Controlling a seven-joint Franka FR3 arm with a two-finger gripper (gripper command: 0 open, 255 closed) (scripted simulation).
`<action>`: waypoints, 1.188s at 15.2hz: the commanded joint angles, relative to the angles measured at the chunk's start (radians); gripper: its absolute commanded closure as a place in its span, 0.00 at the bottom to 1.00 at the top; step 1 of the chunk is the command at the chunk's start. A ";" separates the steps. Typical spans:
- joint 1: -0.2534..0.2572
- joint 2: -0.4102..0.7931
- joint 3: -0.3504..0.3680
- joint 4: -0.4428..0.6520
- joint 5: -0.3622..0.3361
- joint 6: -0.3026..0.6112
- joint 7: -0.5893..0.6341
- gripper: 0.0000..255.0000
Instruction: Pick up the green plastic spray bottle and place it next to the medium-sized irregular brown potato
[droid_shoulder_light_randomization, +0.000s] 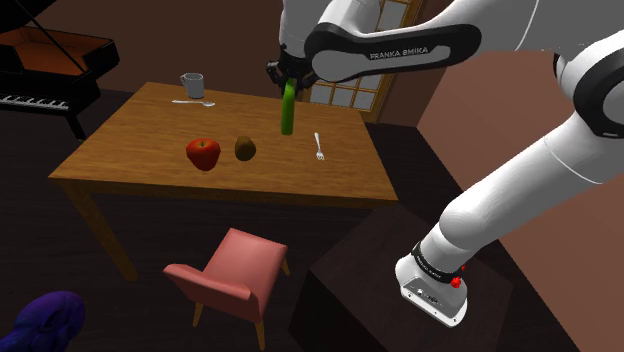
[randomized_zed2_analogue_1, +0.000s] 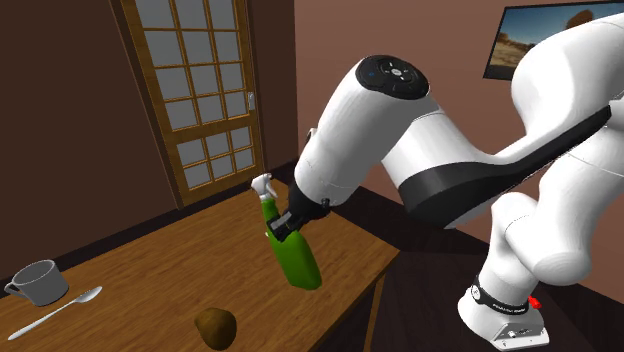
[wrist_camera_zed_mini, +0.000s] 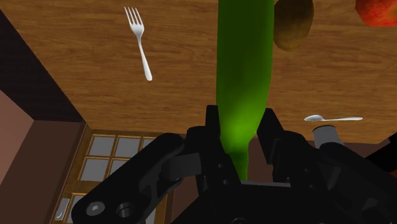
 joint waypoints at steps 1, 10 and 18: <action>-0.002 0.007 0.002 -0.018 -0.009 0.022 0.013 1.00; -0.010 0.034 0.013 -0.107 -0.057 0.122 0.081 1.00; -0.021 0.076 0.024 -0.170 -0.120 0.206 0.156 1.00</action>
